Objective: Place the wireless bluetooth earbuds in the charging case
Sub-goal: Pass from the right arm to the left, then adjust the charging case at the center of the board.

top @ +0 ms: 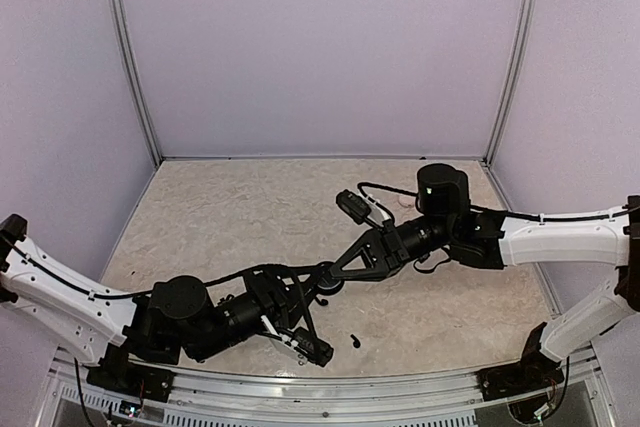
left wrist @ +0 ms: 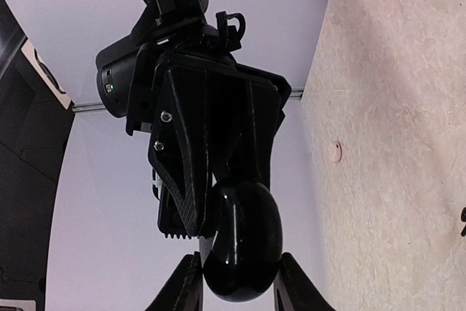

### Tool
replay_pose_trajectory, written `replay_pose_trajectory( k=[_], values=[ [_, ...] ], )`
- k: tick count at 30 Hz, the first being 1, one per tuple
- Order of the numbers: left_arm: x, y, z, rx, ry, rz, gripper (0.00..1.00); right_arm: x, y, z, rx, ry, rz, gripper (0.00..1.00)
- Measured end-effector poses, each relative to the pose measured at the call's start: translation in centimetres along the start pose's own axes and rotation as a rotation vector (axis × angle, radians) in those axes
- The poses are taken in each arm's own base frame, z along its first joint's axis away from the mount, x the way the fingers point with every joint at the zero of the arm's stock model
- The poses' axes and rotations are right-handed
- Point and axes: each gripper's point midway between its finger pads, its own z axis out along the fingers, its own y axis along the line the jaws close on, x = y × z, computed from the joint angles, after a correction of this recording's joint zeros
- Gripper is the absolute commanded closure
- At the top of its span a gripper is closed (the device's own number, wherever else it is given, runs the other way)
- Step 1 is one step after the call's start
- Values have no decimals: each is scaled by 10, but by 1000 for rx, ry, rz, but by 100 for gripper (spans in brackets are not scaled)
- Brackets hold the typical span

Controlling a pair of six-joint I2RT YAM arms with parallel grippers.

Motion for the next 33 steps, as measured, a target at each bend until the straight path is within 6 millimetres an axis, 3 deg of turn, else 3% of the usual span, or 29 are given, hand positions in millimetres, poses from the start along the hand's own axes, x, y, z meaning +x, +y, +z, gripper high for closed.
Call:
replay_pose_trajectory(
  k=[7,11,15,20,24,28,33],
  values=[
    [-1,-1,-1,3,3,34,78,2,-2,3,-16,7,30,78],
    [-2,-3,-1,8,2,49,83,3,-3,4,-21,11,50,60],
    [-2,-3,-1,8,2,39,86,3,-2,4,-25,10,34,35],
    [-3,-3,-2,11,1,7,88,-6,-8,-2,16,-14,3,21],
    [-3,-5,-3,47,-12,-61,88,-42,-2,-31,111,-129,-118,2],
    [-6,9,9,111,-32,-201,90,-74,27,-71,229,-292,-335,1],
    [-1,41,25,169,-58,-448,90,-83,63,-102,352,-429,-592,0]
  ],
)
